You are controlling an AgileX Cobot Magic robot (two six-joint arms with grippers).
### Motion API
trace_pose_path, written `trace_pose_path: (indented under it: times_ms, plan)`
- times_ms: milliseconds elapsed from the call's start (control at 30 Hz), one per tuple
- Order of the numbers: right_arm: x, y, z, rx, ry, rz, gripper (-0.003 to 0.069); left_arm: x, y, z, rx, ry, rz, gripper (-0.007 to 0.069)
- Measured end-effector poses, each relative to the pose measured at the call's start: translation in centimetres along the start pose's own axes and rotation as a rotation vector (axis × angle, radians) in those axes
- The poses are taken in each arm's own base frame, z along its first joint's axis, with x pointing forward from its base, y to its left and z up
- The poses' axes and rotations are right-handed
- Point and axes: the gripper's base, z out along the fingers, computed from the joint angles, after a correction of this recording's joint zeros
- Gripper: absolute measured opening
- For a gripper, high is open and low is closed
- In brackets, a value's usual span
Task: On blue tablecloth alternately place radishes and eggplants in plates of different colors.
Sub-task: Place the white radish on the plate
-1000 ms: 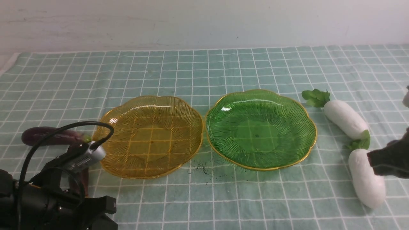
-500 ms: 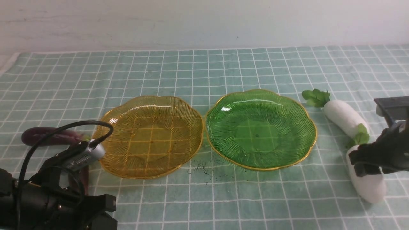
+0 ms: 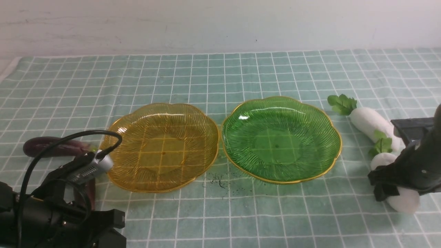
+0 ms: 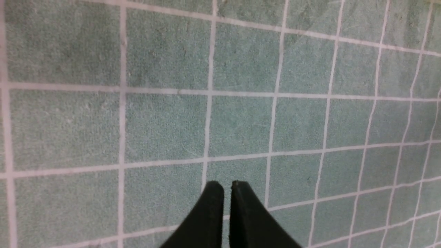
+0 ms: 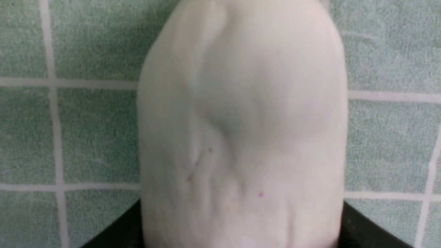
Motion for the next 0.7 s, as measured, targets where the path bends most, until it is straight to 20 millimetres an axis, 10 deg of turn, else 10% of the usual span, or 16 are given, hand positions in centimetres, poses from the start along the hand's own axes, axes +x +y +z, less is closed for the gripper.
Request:
trace_pose_path:
  times_ms: [467,700]
  plan:
    - [-6.1,5.3,-6.9,-0.445,-0.210,-0.080,0.0477,0.0,0.0,0.0,-0.001,0.000,0.001,0.0013]
    - [-7.3,12.5,-4.4,-0.477,-0.355,-0.274,0.0477,0.0,0.0,0.0,-0.001,0.000,0.008,0.0013]
